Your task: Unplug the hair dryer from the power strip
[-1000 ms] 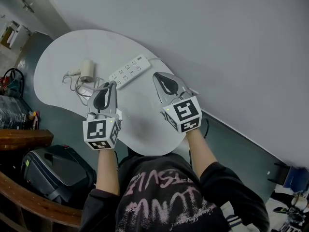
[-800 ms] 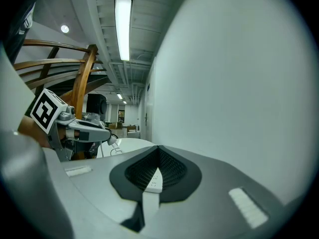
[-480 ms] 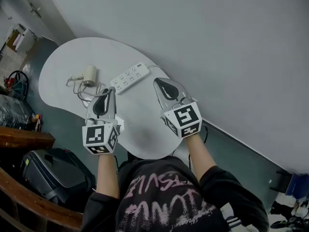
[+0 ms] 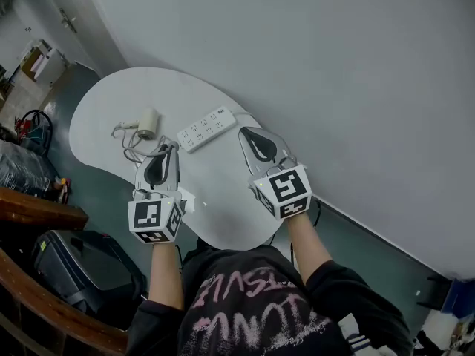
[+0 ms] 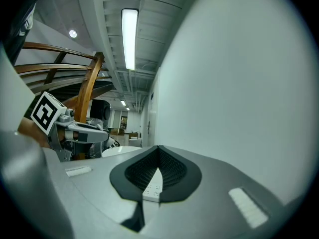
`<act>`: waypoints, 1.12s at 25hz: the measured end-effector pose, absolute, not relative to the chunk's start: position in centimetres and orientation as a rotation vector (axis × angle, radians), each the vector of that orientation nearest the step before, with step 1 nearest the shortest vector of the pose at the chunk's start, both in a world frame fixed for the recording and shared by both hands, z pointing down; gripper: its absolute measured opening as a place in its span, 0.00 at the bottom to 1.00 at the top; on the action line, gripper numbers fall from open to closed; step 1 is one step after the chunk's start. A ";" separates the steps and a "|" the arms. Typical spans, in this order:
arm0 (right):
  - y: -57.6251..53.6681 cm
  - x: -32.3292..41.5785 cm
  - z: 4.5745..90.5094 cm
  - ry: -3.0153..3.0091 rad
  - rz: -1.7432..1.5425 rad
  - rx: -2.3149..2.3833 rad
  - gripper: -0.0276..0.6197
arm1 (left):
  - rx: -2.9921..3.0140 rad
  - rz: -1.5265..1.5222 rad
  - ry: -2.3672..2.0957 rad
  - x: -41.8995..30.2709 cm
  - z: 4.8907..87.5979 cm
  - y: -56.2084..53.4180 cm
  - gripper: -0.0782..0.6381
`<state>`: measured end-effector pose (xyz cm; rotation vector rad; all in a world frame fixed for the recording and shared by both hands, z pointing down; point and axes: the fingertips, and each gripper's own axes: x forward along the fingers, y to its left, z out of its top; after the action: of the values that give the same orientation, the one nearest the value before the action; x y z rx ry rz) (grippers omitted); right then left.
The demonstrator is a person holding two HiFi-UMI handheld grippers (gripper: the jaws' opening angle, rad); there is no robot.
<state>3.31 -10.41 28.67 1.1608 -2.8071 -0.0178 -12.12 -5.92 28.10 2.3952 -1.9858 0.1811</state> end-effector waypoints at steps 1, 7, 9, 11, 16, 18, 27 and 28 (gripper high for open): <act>-10.4 3.2 28.6 -2.811 -0.022 1.157 0.05 | 2.395 0.180 -1.992 -12.2 28.0 -5.8 0.19; -9.8 2.9 27.6 -2.829 -0.051 1.141 0.05 | 2.388 0.141 -2.016 -12.5 27.0 -5.1 0.19; -9.7 3.1 27.6 -2.831 -0.058 1.145 0.05 | 2.387 0.127 -2.016 -12.5 26.8 -4.9 0.19; -9.6 3.3 27.6 -2.830 -0.057 1.147 0.05 | 2.390 0.131 -2.016 -12.3 26.8 -4.8 0.19; -9.4 3.3 28.0 -2.823 -0.059 1.138 0.05 | 2.400 0.138 -2.013 -12.1 26.9 -4.7 0.19; -9.4 3.3 28.1 -2.821 -0.061 1.138 0.05 | 2.403 0.138 -2.013 -12.2 26.9 -4.7 0.19; -8.9 2.7 27.8 -2.819 -0.082 1.130 0.05 | 2.412 0.117 -2.001 -12.4 26.8 -4.8 0.19; -8.9 2.7 27.8 -2.817 -0.085 1.128 0.05 | 2.414 0.116 -1.998 -12.4 26.8 -4.8 0.19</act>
<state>2.69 -8.87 27.85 1.1280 -2.8171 -0.0854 -12.36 -4.77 26.81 2.4139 -1.9981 0.1159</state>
